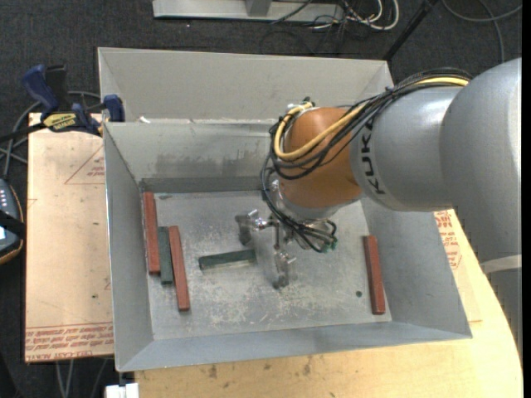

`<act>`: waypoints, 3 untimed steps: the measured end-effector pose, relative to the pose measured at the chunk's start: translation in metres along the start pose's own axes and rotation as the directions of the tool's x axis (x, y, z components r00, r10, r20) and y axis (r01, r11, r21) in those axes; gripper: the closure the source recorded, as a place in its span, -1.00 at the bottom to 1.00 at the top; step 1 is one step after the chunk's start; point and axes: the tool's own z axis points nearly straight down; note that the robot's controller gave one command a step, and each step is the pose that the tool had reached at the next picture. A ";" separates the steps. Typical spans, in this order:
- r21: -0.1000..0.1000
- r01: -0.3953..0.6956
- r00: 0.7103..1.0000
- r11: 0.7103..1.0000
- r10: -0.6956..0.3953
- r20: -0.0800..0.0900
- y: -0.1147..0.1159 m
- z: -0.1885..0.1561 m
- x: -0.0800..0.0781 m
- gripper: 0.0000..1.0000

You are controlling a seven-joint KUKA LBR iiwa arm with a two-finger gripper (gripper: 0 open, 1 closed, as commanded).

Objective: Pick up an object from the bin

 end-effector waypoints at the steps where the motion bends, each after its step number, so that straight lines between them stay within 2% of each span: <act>1: -0.002 0.009 1.000 1.000 -0.009 0.005 0.057 -0.003 -0.048 -1.00; 2: 0.000 0.005 1.000 1.000 -0.005 0.001 0.054 -0.003 -0.046 1.00; 3: 0.003 0.012 1.000 1.000 -0.012 0.010 0.054 -0.142 -0.047 1.00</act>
Offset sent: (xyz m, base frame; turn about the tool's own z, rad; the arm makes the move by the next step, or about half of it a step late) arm 0.0149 0.0677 0.0025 -0.0040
